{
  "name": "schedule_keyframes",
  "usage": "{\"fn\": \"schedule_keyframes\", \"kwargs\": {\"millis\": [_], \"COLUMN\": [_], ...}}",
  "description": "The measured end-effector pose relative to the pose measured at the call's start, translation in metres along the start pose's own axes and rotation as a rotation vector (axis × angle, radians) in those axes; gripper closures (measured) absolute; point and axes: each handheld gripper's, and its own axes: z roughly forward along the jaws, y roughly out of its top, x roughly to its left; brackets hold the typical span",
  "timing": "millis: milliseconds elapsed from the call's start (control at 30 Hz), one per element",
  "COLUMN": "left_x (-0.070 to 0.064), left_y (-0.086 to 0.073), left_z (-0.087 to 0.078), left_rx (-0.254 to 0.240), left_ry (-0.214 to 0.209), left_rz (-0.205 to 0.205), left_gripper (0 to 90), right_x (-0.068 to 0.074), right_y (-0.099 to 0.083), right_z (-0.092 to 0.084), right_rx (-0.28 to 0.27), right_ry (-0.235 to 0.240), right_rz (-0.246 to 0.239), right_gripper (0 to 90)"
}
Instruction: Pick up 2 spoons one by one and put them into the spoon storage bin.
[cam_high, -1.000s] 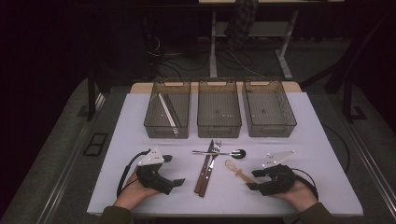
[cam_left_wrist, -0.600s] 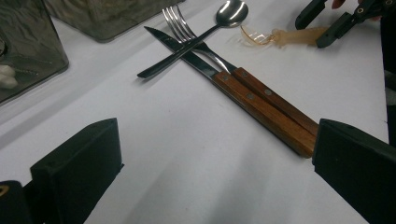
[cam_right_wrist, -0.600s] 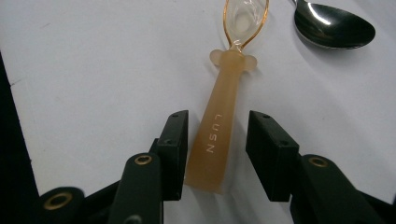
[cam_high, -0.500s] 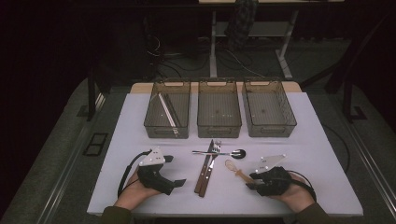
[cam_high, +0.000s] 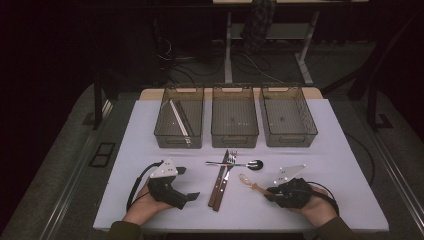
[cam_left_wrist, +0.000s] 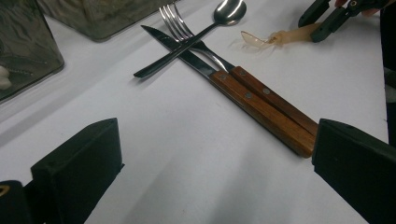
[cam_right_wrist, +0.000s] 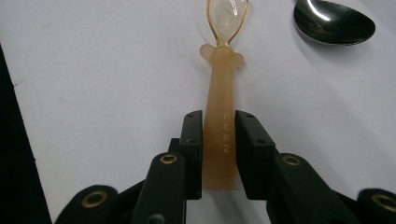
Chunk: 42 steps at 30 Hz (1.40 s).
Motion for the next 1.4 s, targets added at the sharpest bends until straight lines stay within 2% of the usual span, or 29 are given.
{"fn": "schedule_keyframes", "kwargs": {"millis": [267, 500, 1400], "left_x": [0.000, -0.001, -0.002], "left_y": [0.000, 0.000, 0.000], "left_z": [0.000, 0.000, 0.004], "left_rx": [0.000, 0.005, 0.016], "left_ry": [-0.002, -0.007, -0.018], "left_rz": [-0.001, 0.004, 0.003], "left_gripper": [0.2, 0.2, 0.3], "right_x": [-0.004, -0.007, -0.020], "right_y": [-0.001, -0.001, 0.011], "right_z": [-0.002, -0.008, -0.023], "right_rx": [-0.015, -0.054, -0.145], "right_ry": [0.020, 0.029, 0.007], "right_rz": [0.037, 0.055, 0.073], "right_gripper": [73.6, 73.6, 73.5]}}
